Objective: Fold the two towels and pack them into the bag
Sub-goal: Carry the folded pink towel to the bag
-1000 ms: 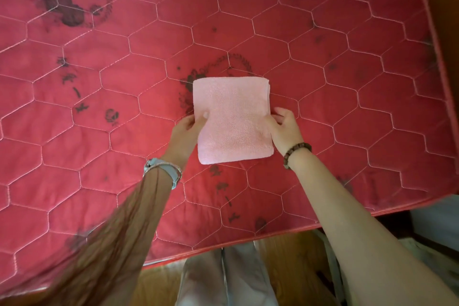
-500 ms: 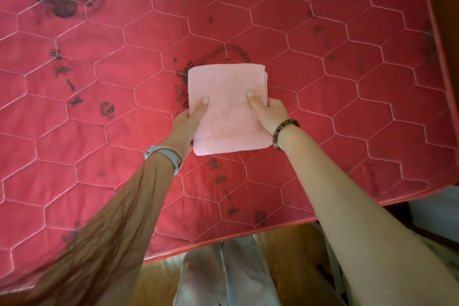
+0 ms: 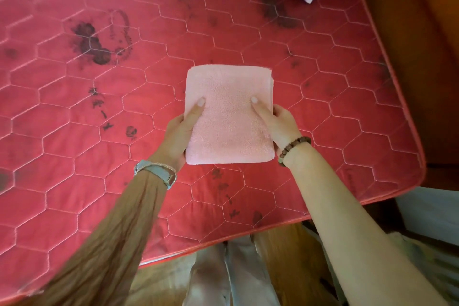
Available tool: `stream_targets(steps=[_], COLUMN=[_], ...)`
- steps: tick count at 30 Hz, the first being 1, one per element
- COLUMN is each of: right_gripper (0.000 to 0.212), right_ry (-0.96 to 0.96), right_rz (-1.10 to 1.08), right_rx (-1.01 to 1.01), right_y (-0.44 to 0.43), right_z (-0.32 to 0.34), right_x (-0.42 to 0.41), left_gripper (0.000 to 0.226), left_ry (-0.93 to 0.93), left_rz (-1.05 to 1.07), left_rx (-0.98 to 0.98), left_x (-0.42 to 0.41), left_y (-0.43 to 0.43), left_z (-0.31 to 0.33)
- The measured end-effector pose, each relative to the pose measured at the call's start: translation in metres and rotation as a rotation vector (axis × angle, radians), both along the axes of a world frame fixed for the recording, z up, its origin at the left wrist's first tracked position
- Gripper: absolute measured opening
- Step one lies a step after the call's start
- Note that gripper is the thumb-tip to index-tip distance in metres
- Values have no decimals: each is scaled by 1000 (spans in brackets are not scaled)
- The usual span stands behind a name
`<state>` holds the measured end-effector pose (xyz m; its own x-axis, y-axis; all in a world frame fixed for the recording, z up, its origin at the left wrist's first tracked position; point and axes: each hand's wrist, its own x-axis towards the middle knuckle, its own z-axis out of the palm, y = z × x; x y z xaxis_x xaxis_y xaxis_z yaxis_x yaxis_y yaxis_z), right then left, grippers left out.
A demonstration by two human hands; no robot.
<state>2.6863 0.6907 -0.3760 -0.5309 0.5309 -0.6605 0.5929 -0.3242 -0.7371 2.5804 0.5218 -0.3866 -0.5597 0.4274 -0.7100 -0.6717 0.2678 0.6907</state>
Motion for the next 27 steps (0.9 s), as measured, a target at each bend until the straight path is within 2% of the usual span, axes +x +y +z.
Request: stream_targets(steps=[4, 10, 15, 20, 27], right_gripper=[44, 40, 31, 35, 35], right_ry=[45, 169, 252, 269, 270], right_rz=[-48, -37, 29, 187, 290], right_rx=[1, -183, -81, 34, 122], right_y=[-9, -21, -34, -54, -86], right_z=[67, 164, 233, 292, 347], right_x=[6, 19, 25, 34, 42], left_gripper=[51, 54, 57, 52, 47], left_ry=[26, 48, 85, 161, 225], left_rz=[12, 72, 104, 115, 138], left_rx=[15, 21, 15, -7, 6], left_x=[4, 10, 16, 24, 45], left_y=[-5, -26, -48, -81, -121], left_z=[68, 167, 240, 302, 361])
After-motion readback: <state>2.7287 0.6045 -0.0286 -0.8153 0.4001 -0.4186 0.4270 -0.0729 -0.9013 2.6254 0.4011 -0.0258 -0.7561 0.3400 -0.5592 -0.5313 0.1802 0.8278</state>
